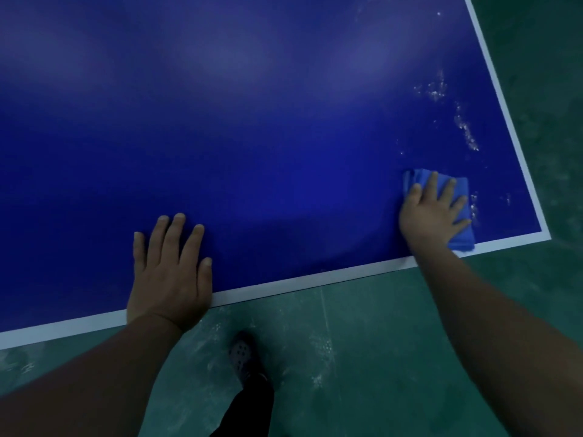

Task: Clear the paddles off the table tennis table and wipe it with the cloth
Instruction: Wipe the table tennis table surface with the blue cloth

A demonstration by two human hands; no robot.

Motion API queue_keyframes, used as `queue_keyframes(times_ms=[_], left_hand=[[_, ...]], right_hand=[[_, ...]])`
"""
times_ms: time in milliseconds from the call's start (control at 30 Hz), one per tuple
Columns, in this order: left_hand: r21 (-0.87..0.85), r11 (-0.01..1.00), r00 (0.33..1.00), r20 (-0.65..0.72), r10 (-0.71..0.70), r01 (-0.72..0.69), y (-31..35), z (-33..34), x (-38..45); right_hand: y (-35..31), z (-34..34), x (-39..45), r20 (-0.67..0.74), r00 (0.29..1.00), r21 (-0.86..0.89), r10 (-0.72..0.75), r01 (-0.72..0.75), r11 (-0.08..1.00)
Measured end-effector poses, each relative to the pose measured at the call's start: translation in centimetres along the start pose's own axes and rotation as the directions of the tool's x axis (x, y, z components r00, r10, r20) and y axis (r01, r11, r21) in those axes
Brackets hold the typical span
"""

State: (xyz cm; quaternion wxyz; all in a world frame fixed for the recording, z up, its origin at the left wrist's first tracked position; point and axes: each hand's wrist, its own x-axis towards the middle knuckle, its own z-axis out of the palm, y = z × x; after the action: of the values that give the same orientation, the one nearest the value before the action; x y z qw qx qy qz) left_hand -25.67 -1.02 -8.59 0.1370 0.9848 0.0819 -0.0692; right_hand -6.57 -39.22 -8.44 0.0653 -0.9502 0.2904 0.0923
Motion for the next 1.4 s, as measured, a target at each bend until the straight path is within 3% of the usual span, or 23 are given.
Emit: queue_keyframes(times_ms=[100, 200, 267, 333, 400, 500, 600, 667, 733, 800, 867, 900, 1033, 1133, 1200, 1300, 1400], left_hand=[[-0.011, 1.000, 1.000, -0.017, 0.011, -0.011, 0.0, 0.0, 0.0], [-0.016, 1.000, 0.999, -0.033, 0.014, -0.014, 0.2, 0.0, 0.0], [-0.019, 1.000, 0.999, -0.044, 0.011, -0.012, 0.3, -0.1, 0.0], [-0.022, 1.000, 0.999, -0.047, 0.010, -0.011, 0.3, -0.1, 0.0], [-0.019, 1.000, 0.999, -0.040, 0.010, -0.011, 0.2, 0.0, 0.0], [-0.018, 1.000, 1.000, -0.022, 0.001, -0.001, 0.1, 0.0, 0.0], [-0.025, 1.000, 1.000, -0.018, 0.004, -0.004, 0.1, 0.0, 0.0], [-0.025, 1.000, 0.999, -0.032, 0.010, -0.011, 0.1, 0.0, 0.0], [-0.020, 1.000, 0.999, -0.044, 0.016, -0.017, 0.1, 0.1, -0.1], [-0.018, 1.000, 0.998, -0.061, 0.016, -0.017, 0.1, 0.2, -0.1], [-0.020, 1.000, 0.997, -0.071, 0.015, -0.016, 0.1, 0.2, -0.1], [-0.022, 1.000, 0.997, -0.073, 0.011, -0.012, 0.1, 0.1, -0.1], [0.011, 1.000, 0.996, -0.083, 0.013, -0.012, 0.4, 0.1, -0.3], [0.038, 0.999, 0.996, -0.087, 0.006, -0.002, 0.7, 0.1, -0.3], [0.053, 0.999, 0.995, -0.095, 0.000, 0.005, 1.0, 0.0, -0.4], [0.090, 0.996, 0.994, -0.106, -0.005, 0.015, 1.7, -0.3, -0.4], [0.068, 0.994, 0.983, -0.173, -0.068, 0.081, 2.8, -0.7, -0.7]], right_hand=[[-1.7, 0.9, -2.3, -0.047, 0.998, 0.042, 0.028, -0.026, 0.999], [-6.1, 3.5, -9.8, -0.066, 0.963, 0.000, -0.260, 0.261, 0.965], [-6.7, 5.0, -15.2, -0.028, 0.830, -0.074, -0.557, 0.554, 0.829], [-4.6, 5.0, -15.9, 0.051, 0.706, -0.118, -0.706, 0.706, 0.698], [-1.5, 3.6, -12.7, 0.070, 0.743, -0.139, -0.666, 0.668, 0.731], [2.4, 1.2, -6.5, 0.065, 0.905, -0.177, -0.420, 0.425, 0.888], [1.5, 0.5, -3.9, 0.010, 0.979, -0.076, -0.203, 0.203, 0.976], [-1.3, 1.3, -5.5, -0.003, 0.983, -0.051, -0.184, 0.184, 0.982], [-3.7, 2.7, -9.4, -0.003, 0.940, -0.066, -0.340, 0.339, 0.938], [-3.9, 3.8, -13.3, 0.039, 0.797, -0.116, -0.603, 0.603, 0.789], [-1.8, 3.7, -13.2, 0.088, 0.678, -0.155, -0.730, 0.733, 0.662], [-0.5, 3.1, -11.4, 0.093, 0.694, -0.155, -0.714, 0.719, 0.678], [5.1, 0.6, -3.7, 0.041, 0.921, -0.164, -0.387, 0.388, 0.907], [5.1, 0.4, -2.8, 0.019, 0.966, -0.107, -0.256, 0.257, 0.961], [2.6, 1.2, -4.7, 0.014, 0.964, -0.082, -0.264, 0.264, 0.961], [-2.2, 3.0, -10.2, 0.011, 0.875, -0.083, -0.485, 0.484, 0.871], [-4.4, 4.0, -14.5, 0.074, 0.624, -0.060, -0.778, 0.782, 0.621]])
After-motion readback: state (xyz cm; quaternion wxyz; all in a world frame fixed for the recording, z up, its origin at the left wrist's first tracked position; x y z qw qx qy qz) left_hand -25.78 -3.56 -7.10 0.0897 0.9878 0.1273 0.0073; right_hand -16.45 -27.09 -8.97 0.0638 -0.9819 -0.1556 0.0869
